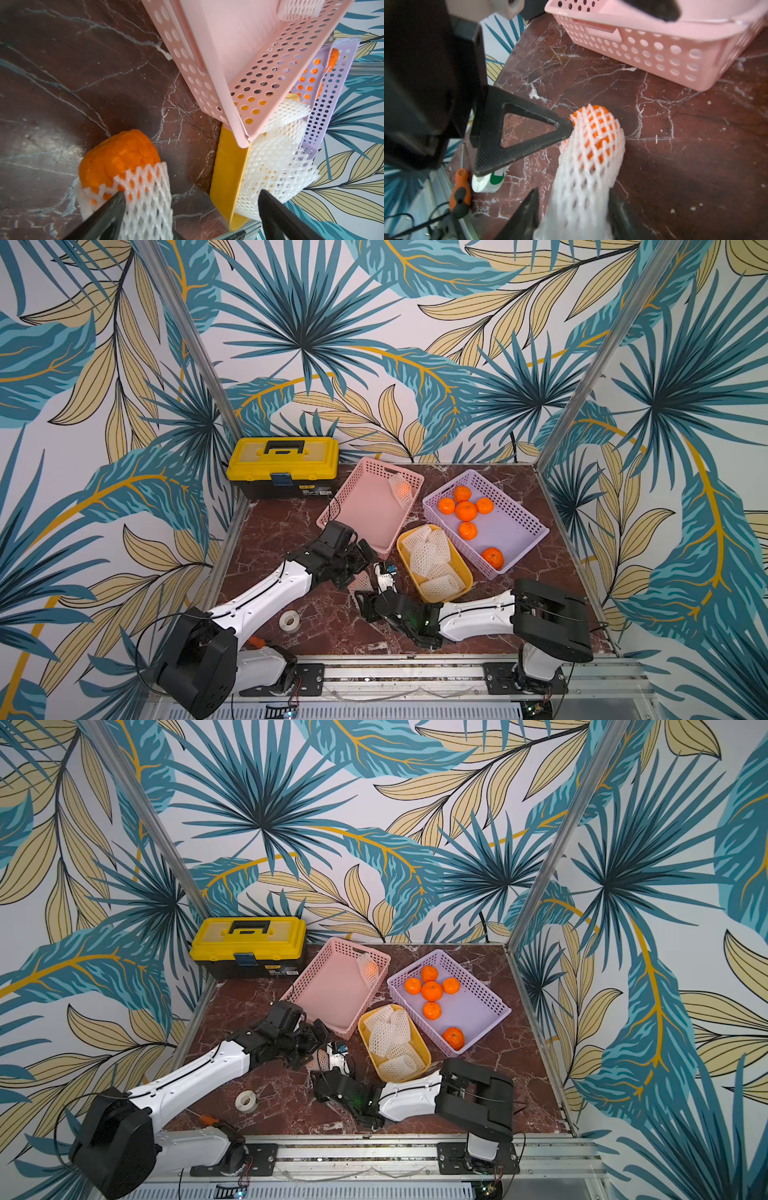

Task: Remove foam nets from oranges
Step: Remove the foam net from the orange.

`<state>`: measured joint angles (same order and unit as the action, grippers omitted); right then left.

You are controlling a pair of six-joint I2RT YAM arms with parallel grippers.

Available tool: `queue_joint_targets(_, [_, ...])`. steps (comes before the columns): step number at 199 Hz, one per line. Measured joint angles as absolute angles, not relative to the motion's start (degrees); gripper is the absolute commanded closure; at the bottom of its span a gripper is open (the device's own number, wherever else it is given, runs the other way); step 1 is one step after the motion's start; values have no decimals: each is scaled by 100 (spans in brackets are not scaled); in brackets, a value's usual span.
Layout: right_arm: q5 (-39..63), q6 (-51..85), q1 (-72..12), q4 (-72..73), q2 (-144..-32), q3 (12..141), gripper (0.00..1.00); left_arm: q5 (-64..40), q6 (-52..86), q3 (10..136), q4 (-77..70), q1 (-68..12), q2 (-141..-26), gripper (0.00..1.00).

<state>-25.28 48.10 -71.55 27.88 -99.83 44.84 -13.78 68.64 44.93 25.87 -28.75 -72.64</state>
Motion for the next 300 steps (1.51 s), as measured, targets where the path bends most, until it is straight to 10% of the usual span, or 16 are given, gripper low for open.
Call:
queue_joint_targets(86, [-2628,4939,-7052,3240,-9983,4130,100,-1450,6755,4512,2615,-2576,-6932,1])
queue_joint_targets(248, [-2858,3540,-6995,2989,-7583,3632,100,-1566,6335,4053,2926,-2189,-6171,1])
queue_joint_targets(300, [-2637,3625,-5671,1396,-5833,3616,96,-1623,6294,3922,2869,-2176,-6171,1])
